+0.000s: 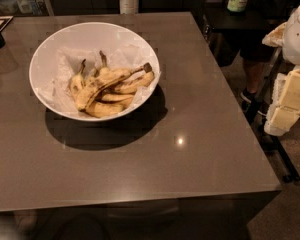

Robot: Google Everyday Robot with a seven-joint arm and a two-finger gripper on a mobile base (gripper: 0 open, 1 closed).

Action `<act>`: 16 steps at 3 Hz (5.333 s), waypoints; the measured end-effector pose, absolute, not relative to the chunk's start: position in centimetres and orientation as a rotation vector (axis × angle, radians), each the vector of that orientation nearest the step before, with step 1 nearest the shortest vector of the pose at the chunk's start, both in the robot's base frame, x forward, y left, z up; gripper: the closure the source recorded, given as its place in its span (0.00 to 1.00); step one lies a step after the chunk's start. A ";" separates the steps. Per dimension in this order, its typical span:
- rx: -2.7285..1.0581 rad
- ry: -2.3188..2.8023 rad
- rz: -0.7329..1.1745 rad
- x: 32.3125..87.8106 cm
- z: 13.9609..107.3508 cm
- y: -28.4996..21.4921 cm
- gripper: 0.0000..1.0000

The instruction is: Pick banana from white bowl

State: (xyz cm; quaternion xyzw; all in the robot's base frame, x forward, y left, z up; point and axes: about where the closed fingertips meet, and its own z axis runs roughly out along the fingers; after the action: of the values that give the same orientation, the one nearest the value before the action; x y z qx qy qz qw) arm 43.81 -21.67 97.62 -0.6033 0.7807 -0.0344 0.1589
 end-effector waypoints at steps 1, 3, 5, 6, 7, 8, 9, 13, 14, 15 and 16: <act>-1.725 2.232 -0.098 43.8 97.6 -21.7 0.00; -1.892 2.080 -0.130 46.2 99.8 -18.0 0.00; -2.028 1.932 -0.167 49.3 102.1 -13.3 0.00; -2.074 1.878 -0.172 52.0 101.8 -11.9 0.00; -2.154 1.815 -0.165 55.1 100.9 -10.3 0.00; -2.135 1.799 -0.175 55.5 101.1 -9.9 0.00; -2.115 1.778 -0.150 56.1 100.7 -9.7 0.00; -2.226 1.667 -0.100 60.2 98.4 -3.5 0.00; -2.217 1.707 -0.090 61.0 98.0 -1.7 0.00; -2.227 1.756 -0.084 62.0 96.8 0.4 0.00; -2.225 1.771 -0.098 62.4 96.1 2.1 0.00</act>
Offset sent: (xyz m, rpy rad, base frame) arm 0.0114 0.0167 0.0111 -0.0230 -0.0275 0.0722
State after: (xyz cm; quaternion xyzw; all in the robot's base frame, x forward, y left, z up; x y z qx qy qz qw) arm 62.40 2.14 96.09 -0.7735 0.6155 -0.0340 0.1474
